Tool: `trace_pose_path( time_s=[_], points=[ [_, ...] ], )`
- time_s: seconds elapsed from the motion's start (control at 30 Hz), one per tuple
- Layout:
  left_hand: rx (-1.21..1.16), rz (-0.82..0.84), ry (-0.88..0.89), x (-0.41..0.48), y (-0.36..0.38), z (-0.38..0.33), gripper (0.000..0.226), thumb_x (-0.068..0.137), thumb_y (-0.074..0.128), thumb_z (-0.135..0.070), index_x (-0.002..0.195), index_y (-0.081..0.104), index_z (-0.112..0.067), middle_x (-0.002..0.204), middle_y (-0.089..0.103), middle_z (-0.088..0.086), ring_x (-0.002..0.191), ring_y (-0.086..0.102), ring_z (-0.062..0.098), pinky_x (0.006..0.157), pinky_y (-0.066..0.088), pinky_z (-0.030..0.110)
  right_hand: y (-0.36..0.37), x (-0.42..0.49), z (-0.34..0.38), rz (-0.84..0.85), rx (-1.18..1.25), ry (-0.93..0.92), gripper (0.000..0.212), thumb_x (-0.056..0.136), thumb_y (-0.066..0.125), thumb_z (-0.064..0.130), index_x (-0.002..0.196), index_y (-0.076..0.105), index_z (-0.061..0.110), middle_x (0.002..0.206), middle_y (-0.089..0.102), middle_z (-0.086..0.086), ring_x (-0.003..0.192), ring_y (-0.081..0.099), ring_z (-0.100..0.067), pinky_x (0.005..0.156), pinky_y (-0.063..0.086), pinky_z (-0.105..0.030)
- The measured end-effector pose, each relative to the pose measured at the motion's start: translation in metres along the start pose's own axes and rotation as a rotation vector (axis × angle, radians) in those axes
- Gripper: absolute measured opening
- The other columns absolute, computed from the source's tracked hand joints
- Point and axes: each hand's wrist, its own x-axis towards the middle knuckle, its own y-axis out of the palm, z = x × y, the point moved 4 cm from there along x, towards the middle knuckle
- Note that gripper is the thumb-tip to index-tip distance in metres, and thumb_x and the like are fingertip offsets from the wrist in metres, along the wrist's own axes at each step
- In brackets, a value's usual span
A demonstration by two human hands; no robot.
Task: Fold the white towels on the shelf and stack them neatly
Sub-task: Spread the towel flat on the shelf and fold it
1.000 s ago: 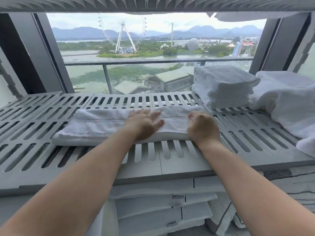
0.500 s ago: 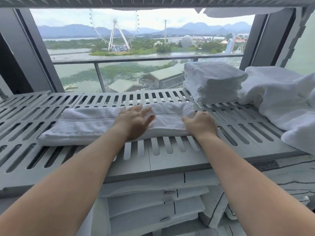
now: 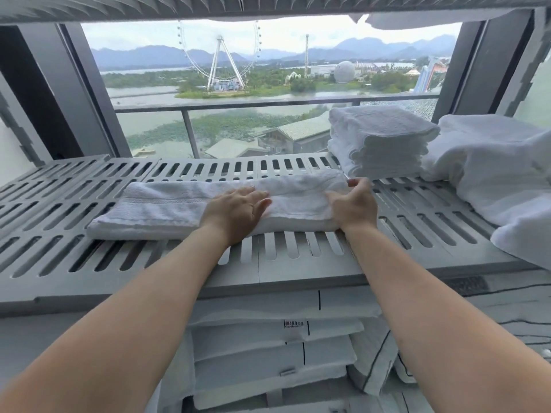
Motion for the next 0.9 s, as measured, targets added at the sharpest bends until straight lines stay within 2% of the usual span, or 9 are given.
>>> trace_pose_path(
  time_s=[0.1, 0.17, 0.23, 0.3, 0.4, 0.5, 0.57, 0.7, 0.9],
  points=[
    [-0.036, -0.025, -0.014, -0.006, 0.0, -0.001, 0.061, 0.101, 0.014, -0.063, 0.149, 0.044, -0.039, 0.158, 0.04, -0.007, 0.145, 0.036, 0.017, 0.116, 0.031, 0.041, -0.002, -0.006, 0.0, -0.028, -0.155, -0.025, 0.06, 0.086, 0.07, 0.023, 0.134, 0.037, 0.011, 0.117, 0.06, -0.013, 0.112, 0.056, -0.035, 0.087, 0.049, -0.04],
    [-0.051, -0.035, -0.029, -0.009, 0.0, 0.0, 0.059, 0.102, 0.016, -0.062, 0.148, 0.046, -0.039, 0.158, 0.041, -0.007, 0.145, 0.037, 0.016, 0.116, 0.03, 0.041, -0.005, -0.007, -0.001, -0.016, -0.356, -0.036, 0.06, 0.083, 0.072, 0.034, 0.13, 0.047, 0.006, 0.121, 0.061, -0.014, 0.116, 0.054, -0.036, 0.092, 0.049, -0.043],
    [-0.053, -0.031, -0.044, -0.01, 0.001, 0.0, 0.059, 0.102, 0.016, -0.061, 0.148, 0.046, -0.04, 0.158, 0.04, -0.008, 0.146, 0.035, 0.015, 0.117, 0.029, 0.04, -0.009, -0.003, 0.001, 0.086, -0.463, -0.024, 0.046, 0.08, 0.073, 0.044, 0.103, 0.062, 0.006, 0.11, 0.066, -0.012, 0.104, 0.061, -0.032, 0.078, 0.05, -0.034],
    [-0.054, -0.026, -0.052, -0.01, 0.001, 0.0, 0.059, 0.102, 0.016, -0.062, 0.147, 0.045, -0.04, 0.159, 0.039, -0.009, 0.146, 0.035, 0.015, 0.118, 0.028, 0.04, -0.014, 0.004, 0.006, 0.209, -0.477, 0.022, 0.037, 0.077, 0.074, 0.044, 0.077, 0.059, 0.01, 0.094, 0.067, -0.008, 0.08, 0.061, -0.023, 0.057, 0.04, -0.027],
    [-0.055, -0.016, -0.055, -0.01, 0.002, 0.0, 0.059, 0.102, 0.014, -0.062, 0.147, 0.045, -0.04, 0.159, 0.039, -0.009, 0.147, 0.034, 0.015, 0.118, 0.028, 0.041, -0.018, 0.011, 0.011, 0.372, -0.482, 0.084, 0.039, 0.078, 0.079, 0.043, 0.085, 0.062, 0.008, 0.093, 0.065, -0.006, 0.082, 0.062, -0.019, 0.064, 0.048, -0.029],
    [-0.063, -0.01, -0.056, -0.009, 0.002, -0.001, 0.059, 0.102, 0.013, -0.062, 0.147, 0.045, -0.04, 0.158, 0.039, -0.009, 0.146, 0.035, 0.015, 0.118, 0.029, 0.041, -0.016, 0.016, 0.008, 0.416, -0.29, 0.173, 0.042, 0.075, 0.085, 0.029, 0.102, 0.069, 0.001, 0.103, 0.072, -0.013, 0.1, 0.069, -0.026, 0.09, 0.054, -0.037],
    [-0.063, -0.009, -0.055, -0.01, 0.002, 0.0, 0.059, 0.102, 0.013, -0.062, 0.147, 0.045, -0.04, 0.158, 0.04, -0.008, 0.146, 0.035, 0.016, 0.118, 0.029, 0.042, -0.014, 0.013, 0.008, 0.398, -0.225, 0.181, 0.037, 0.077, 0.08, 0.025, 0.102, 0.069, 0.001, 0.104, 0.071, -0.014, 0.101, 0.068, -0.027, 0.09, 0.053, -0.038],
    [-0.068, -0.018, -0.041, -0.01, 0.003, 0.001, 0.059, 0.103, 0.014, -0.062, 0.147, 0.046, -0.04, 0.158, 0.041, -0.008, 0.146, 0.036, 0.015, 0.118, 0.031, 0.042, -0.013, 0.009, 0.013, 0.292, -0.17, 0.093, 0.031, 0.082, 0.068, 0.033, 0.098, 0.064, 0.007, 0.091, 0.065, -0.005, 0.081, 0.061, -0.019, 0.07, 0.049, -0.034],
    [-0.012, 0.031, 0.002, -0.01, 0.003, 0.0, 0.07, 0.095, 0.009, -0.073, 0.153, 0.034, -0.043, 0.162, 0.032, -0.007, 0.15, 0.028, 0.017, 0.119, 0.024, 0.044, -0.008, 0.002, 0.001, 0.183, 0.431, 0.227, 0.068, 0.077, 0.081, 0.012, 0.134, 0.045, 0.017, 0.116, 0.057, -0.003, 0.103, 0.061, -0.017, 0.089, 0.052, -0.033]
  ],
)
